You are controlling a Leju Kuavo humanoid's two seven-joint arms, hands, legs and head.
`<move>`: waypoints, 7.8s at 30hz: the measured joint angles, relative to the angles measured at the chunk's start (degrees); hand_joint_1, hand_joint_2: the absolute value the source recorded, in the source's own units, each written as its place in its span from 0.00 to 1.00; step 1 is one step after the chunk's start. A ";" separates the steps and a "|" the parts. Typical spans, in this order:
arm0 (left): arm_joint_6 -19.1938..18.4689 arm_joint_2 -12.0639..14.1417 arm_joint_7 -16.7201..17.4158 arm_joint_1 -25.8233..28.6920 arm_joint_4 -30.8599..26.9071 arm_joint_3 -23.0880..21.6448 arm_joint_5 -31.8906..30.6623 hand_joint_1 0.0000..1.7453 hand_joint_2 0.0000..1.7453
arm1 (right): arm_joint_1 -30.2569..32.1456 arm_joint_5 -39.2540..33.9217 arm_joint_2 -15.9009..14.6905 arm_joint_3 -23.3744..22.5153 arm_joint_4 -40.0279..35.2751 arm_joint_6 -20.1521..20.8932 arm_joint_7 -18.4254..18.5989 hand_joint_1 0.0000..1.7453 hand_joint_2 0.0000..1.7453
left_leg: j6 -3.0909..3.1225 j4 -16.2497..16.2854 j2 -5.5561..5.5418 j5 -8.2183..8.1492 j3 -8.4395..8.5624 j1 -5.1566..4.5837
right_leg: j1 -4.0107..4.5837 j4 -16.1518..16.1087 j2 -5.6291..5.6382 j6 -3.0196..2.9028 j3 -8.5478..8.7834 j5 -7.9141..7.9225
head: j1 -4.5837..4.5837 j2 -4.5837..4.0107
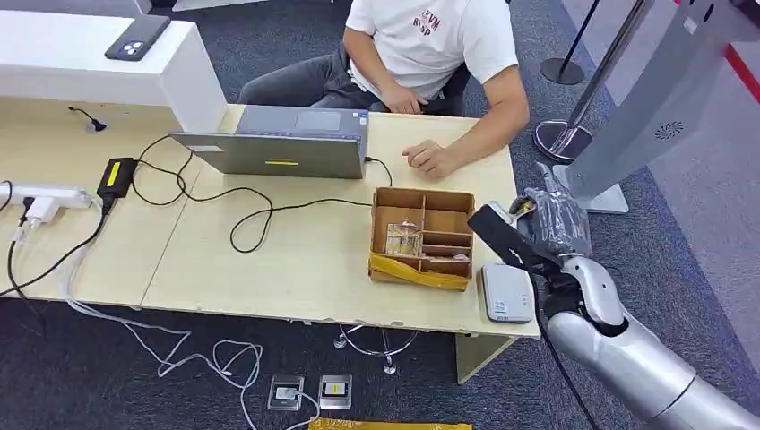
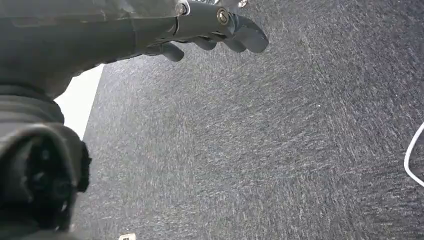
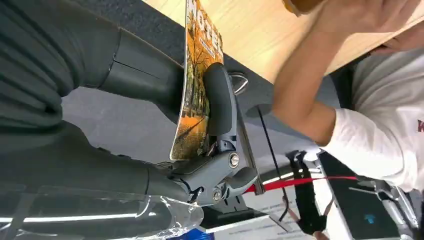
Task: Pass the card to the sensor for recognition and then transmit it.
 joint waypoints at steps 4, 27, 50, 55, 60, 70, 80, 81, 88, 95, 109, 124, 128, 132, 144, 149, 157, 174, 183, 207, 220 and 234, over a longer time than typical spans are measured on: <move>0.00 -0.09 0.00 0.07 0.00 0.00 -0.11 0.00 0.00 | 1.82 -0.02 -0.15 0.00 0.35 -0.17 0.28 1.00 1.00 | 0.00 0.00 0.00 0.00 -0.01 0.00 | 0.00 0.00 0.01 0.00 0.00 0.00 | 0.00 0.00; 0.00 -0.13 0.07 0.10 0.00 -0.02 -0.04 0.00 0.00 | 5.15 0.15 -0.46 -0.07 2.76 -1.16 0.64 1.00 1.00 | -0.01 0.00 0.05 -0.01 0.00 0.00 | 0.00 0.00 0.05 0.00 -0.01 0.00 | 0.00 0.00; 0.00 -0.81 0.90 0.10 0.00 -0.02 1.40 0.00 0.00 | 10.40 -0.29 1.29 -0.52 7.61 -1.33 -2.51 1.00 1.00 | -0.01 0.00 0.03 -0.01 -0.02 0.00 | 0.00 0.00 0.03 0.00 -0.01 0.00 | 0.00 0.00; 0.00 -0.81 0.90 0.10 0.00 0.00 1.71 0.00 0.00 | 11.45 -0.83 1.75 -0.85 9.03 -1.49 -3.15 1.00 1.00 | -0.01 0.00 0.04 -0.01 -0.02 0.00 | 0.00 0.00 0.04 0.00 0.00 0.00 | 0.00 0.00; 0.00 -0.81 0.90 0.10 0.00 0.00 1.86 0.00 0.00 | 11.81 -0.96 2.36 -1.46 10.23 -1.51 -3.61 1.00 1.00 | -0.01 0.00 0.04 -0.01 0.00 0.00 | 0.00 0.00 0.04 0.00 0.00 0.00 | -0.02 0.00; 0.00 -0.83 0.90 0.11 0.00 0.00 2.64 0.00 0.00 | 11.85 -1.14 3.43 -1.77 11.63 -1.51 -4.70 1.00 1.00 | -0.01 0.00 0.08 -0.01 0.04 0.00 | 0.00 0.00 0.07 0.00 0.02 0.00 | -0.02 0.00; 0.00 -0.83 0.90 0.11 0.00 -0.02 2.64 0.00 0.00 | 11.87 -1.14 4.39 -2.34 12.68 -1.57 -5.05 1.00 1.00 | -0.01 0.00 0.09 -0.01 0.08 0.00 | 0.00 0.00 0.07 0.00 0.06 0.00 | 0.00 0.00; 0.00 -0.83 0.90 0.11 0.00 -0.02 2.64 0.00 0.00 | 11.87 -1.10 4.46 -2.38 12.79 -1.62 -5.13 1.00 1.00 | -0.01 0.00 0.09 -0.01 0.08 0.00 | 0.00 0.00 0.07 0.00 0.06 0.00 | -0.02 0.00; 0.00 -0.83 0.85 0.11 -0.02 -0.11 2.36 0.00 0.00 | 11.13 0.46 4.83 -2.62 13.05 -1.29 -4.52 1.00 1.00 | -0.01 0.00 0.08 -0.01 0.07 0.00 | 0.00 0.00 0.07 0.00 0.07 0.00 | -0.02 0.00; 0.00 -0.83 0.81 0.12 -0.02 -0.13 2.05 0.00 0.00 | 9.09 2.45 4.87 -3.19 12.92 -1.40 -4.06 1.00 1.00 | -0.01 0.00 0.08 -0.01 0.02 0.00 | 0.00 0.02 0.07 0.00 0.07 0.01 | 0.00 0.00; 0.00 -0.81 -0.57 0.22 -0.04 -0.57 1.57 0.00 0.00 | -5.56 6.97 5.62 -3.94 8.44 1.62 -2.25 1.00 1.00 | 0.00 0.00 0.08 0.01 0.03 0.00 | 0.00 0.03 0.08 -0.01 0.05 0.02 | 0.00 0.00; 0.00 -0.72 -1.31 0.43 -0.04 -2.99 0.61 0.00 0.00 | -12.64 7.26 7.69 -3.04 8.70 3.34 -1.27 1.00 1.00 | 0.00 0.00 0.06 0.01 0.03 0.00 | 0.00 0.03 0.07 -0.01 0.05 0.02 | 0.00 0.00; 0.00 -0.66 -1.40 0.49 -0.04 -3.17 0.55 0.00 0.00 | -12.95 7.39 7.98 -2.88 8.85 3.60 -1.35 1.00 1.00 | 0.00 0.00 0.04 0.00 -0.04 0.00 | 0.00 0.03 0.04 -0.01 0.04 0.01 | 0.00 0.00; 0.00 -0.44 -1.40 0.49 -0.04 -3.74 0.37 0.00 0.00 | -15.22 8.50 10.28 -1.73 11.46 4.57 -2.73 1.00 1.00 | -0.01 0.00 0.09 0.00 -0.04 0.00 | 0.00 0.07 0.04 -0.01 0.01 0.02 | 0.00 0.00; 0.00 0.07 -1.38 0.55 -0.07 -6.01 1.81 0.00 0.00 | -19.64 7.76 20.39 1.75 28.13 2.67 -7.54 0.07 1.00 | -0.08 0.00 -0.02 0.05 -0.04 0.05 | 0.03 0.13 -0.01 -0.02 -0.02 0.01 | 0.00 0.00; 0.00 0.22 -1.14 0.64 -0.07 -6.34 1.84 0.00 0.00 | -19.68 7.10 22.05 2.60 31.89 2.23 -7.74 0.00 1.00 | -0.08 0.00 0.01 0.05 -0.02 0.03 | 0.01 0.11 0.04 -0.02 -0.02 0.01 | 0.00 0.00; 0.00 0.26 -1.11 0.77 -0.07 -7.28 1.79 0.00 0.00 | -19.27 7.06 22.47 3.30 34.65 -0.44 -7.15 0.00 1.00 | -0.08 0.01 0.03 0.05 0.00 0.03 | 0.02 0.12 0.06 -0.03 -0.05 0.01 | 0.00 0.00; 0.00 0.26 -1.03 0.88 -0.07 -7.69 2.67 0.00 0.00 | -18.22 5.81 22.18 3.04 35.17 -2.99 -7.78 0.00 0.00 | -0.08 0.01 0.07 0.05 0.01 0.03 | 0.02 0.12 0.09 -0.03 -0.06 0.01 | 0.00 0.00; 0.00 0.26 -0.63 0.99 -0.07 -7.69 6.22 0.00 0.00 | -13.13 -4.41 21.64 0.33 26.82 -5.40 -14.53 0.00 1.00 | -0.09 0.01 0.11 0.04 0.06 0.04 | 0.04 0.12 0.11 -0.03 -0.05 0.00 | 0.02 0.00; 0.00 0.68 0.68 1.13 -0.09 -7.69 9.03 0.00 0.00 | 6.62 -4.77 12.74 -0.87 -4.59 1.36 -16.02 0.00 1.00 | -0.14 0.01 0.30 -0.01 0.10 0.05 | 0.05 0.10 0.25 -0.11 -0.06 -0.03 | 0.00 0.00; 0.00 0.55 0.68 1.11 -0.22 -7.72 9.60 0.00 0.00 | 6.65 19.07 11.58 -0.31 -6.08 6.47 -5.38 0.00 1.00 | -0.15 0.00 0.30 -0.01 0.07 0.05 | 0.05 0.11 0.24 -0.11 -0.06 -0.03 | 0.00 0.00; 0.00 0.50 0.68 1.10 -0.22 -8.78 10.19 0.00 0.00 | 6.42 24.83 11.65 1.64 -1.11 9.00 -5.22 0.00 1.00 | -0.14 0.00 0.26 -0.01 0.04 0.05 | 0.05 0.11 0.23 -0.11 -0.06 -0.03 | 0.00 0.00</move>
